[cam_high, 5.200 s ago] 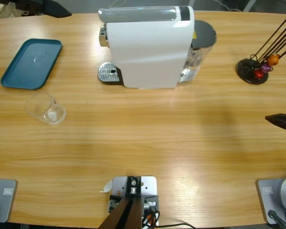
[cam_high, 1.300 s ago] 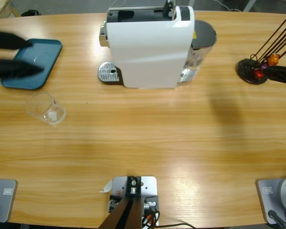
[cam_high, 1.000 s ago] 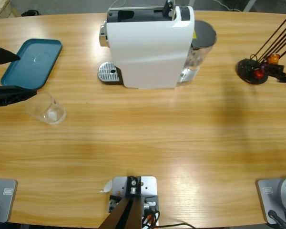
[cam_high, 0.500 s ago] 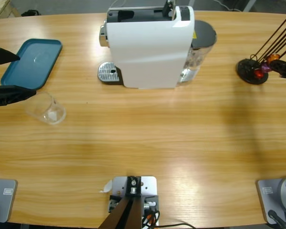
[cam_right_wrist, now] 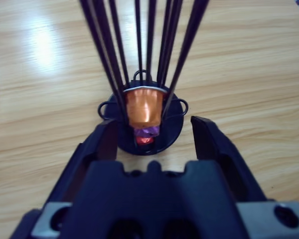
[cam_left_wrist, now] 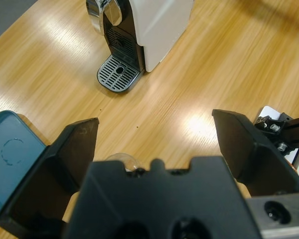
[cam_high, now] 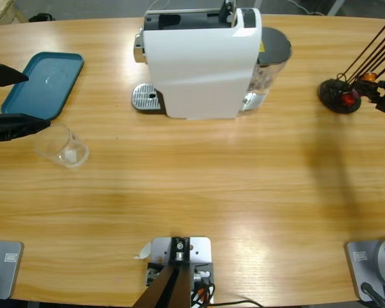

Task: Pour coffee

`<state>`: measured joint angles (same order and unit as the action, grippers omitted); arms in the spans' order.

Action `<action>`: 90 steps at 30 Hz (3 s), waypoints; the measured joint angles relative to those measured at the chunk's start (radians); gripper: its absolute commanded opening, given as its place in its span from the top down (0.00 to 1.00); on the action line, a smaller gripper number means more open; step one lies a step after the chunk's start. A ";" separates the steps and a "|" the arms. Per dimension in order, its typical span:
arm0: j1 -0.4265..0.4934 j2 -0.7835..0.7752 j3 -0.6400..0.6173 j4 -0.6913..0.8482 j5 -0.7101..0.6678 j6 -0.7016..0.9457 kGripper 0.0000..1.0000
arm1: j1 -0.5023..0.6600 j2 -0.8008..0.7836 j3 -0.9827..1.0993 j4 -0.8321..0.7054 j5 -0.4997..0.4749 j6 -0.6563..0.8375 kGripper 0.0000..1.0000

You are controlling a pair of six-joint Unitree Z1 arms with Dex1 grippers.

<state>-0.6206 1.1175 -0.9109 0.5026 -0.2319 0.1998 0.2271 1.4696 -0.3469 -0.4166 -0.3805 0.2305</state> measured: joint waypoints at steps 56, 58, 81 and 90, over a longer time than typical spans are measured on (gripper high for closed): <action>-0.015 0.025 0.010 0.000 0.000 -0.036 0.00 | -0.041 -0.077 -0.123 0.137 0.042 -0.118 0.91; -0.016 0.025 0.012 0.000 0.000 -0.036 0.00 | -0.041 -0.103 -0.158 0.177 0.042 -0.122 0.91; -0.037 0.038 0.048 -0.005 0.000 -0.038 0.00 | -0.003 -0.388 -0.444 0.561 0.043 -0.184 0.91; -0.037 0.044 0.050 -0.022 0.000 -0.039 0.01 | 0.344 -0.433 -0.503 0.656 0.430 -0.385 0.92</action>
<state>-0.6580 1.1620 -0.8604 0.4809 -0.2319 0.1608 0.5707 1.0364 -0.8499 0.2397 0.0492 -0.1546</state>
